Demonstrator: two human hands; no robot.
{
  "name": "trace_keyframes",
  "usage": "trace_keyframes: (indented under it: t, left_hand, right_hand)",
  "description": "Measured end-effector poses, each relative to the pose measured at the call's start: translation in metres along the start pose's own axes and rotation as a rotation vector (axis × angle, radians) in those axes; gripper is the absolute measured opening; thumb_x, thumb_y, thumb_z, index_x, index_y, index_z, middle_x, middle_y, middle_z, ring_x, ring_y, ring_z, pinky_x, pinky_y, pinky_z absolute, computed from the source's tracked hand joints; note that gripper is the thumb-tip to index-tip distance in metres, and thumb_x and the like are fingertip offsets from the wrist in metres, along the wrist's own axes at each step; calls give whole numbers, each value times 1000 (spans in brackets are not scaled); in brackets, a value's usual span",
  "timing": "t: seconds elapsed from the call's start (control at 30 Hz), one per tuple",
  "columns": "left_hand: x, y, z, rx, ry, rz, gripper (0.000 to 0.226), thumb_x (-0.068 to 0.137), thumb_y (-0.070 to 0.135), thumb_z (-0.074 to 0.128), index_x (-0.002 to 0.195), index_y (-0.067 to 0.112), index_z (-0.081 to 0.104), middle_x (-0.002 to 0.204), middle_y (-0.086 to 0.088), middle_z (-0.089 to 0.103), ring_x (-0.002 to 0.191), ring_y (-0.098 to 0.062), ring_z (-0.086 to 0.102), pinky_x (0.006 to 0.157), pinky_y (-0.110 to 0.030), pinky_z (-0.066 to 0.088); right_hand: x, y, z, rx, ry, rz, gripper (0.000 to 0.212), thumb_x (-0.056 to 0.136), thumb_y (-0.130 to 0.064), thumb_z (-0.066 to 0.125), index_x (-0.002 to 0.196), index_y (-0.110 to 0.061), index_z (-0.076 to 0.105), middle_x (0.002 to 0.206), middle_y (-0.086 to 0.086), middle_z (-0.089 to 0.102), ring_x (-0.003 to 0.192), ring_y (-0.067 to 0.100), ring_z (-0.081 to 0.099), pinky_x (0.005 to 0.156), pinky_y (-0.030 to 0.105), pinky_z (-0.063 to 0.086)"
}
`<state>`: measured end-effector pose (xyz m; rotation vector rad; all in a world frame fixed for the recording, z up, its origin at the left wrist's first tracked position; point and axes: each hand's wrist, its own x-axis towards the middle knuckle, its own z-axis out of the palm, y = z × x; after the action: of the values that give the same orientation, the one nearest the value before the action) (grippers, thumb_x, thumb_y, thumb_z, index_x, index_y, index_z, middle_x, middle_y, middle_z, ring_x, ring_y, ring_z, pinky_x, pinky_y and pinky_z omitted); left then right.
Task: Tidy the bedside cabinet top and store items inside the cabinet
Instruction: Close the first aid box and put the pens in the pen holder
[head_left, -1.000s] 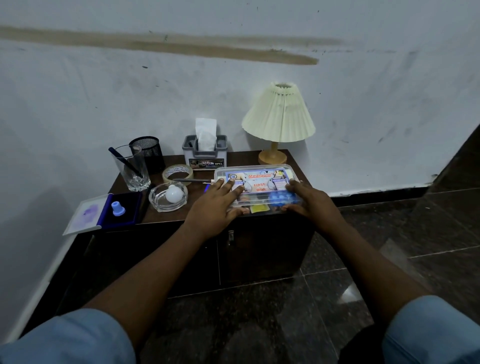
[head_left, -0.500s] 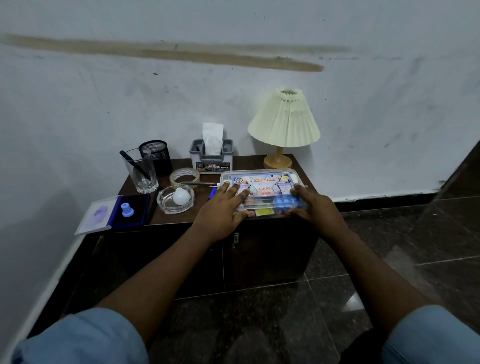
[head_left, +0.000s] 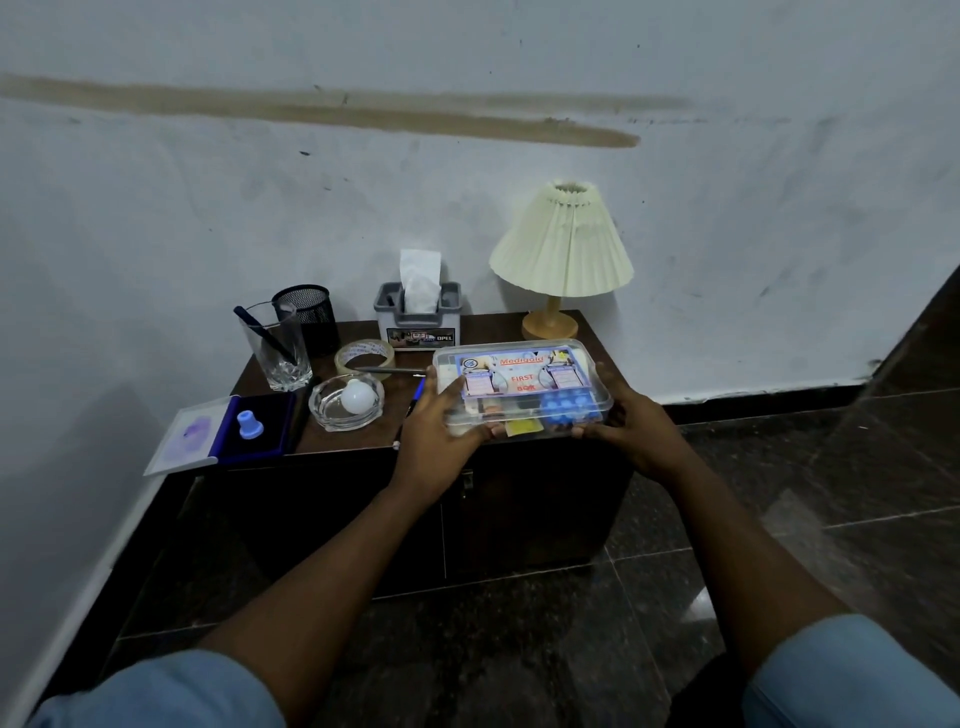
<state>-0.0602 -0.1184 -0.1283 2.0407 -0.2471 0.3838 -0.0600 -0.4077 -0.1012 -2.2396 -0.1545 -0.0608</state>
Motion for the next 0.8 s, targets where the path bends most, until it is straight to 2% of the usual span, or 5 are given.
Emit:
trace_keyframes:
  t: [0.1,0.3,0.47,0.57,0.8]
  left_hand:
    - [2,-3,1,11,1,17,85,70,33,93,145,19,56,167,-11,21,108,44,24,85,14,25]
    - [5,-2,-3,55,-37,2,87,69,38,93,145,24,55,167,-9,21,115,16,41,87,12,25]
    - [10,11,0,42,-134,-26,88,71,35,92,148,21,52,167,-5,19,140,-1,34,115,-21,37]
    - [15,20,20,-31,-197,31,73,76,22,89,142,18,58,156,4,28,130,17,28,94,8,29]
    - [33,28,54,-125,-231,14,69,81,13,84,144,15,56,166,-10,22,101,46,11,83,16,18]
  right_hand:
    - [0,-1,4,-66,81,-8,91,81,-39,79,156,-31,29,140,3,60,107,10,62,92,28,55]
    - [1,-5,-5,-143,17,7,91,81,-44,80,156,-28,31,140,1,59,110,14,61,96,38,54]
    - [4,-16,-22,99,-82,85,77,72,-75,70,136,-35,52,127,-11,68,107,8,68,95,35,55]
    - [8,-8,-28,-14,195,222,75,94,-61,54,149,-13,43,150,12,49,130,26,53,102,38,42]
    - [11,8,-39,52,327,330,57,100,-34,56,149,-7,43,149,17,48,128,33,53,107,49,45]
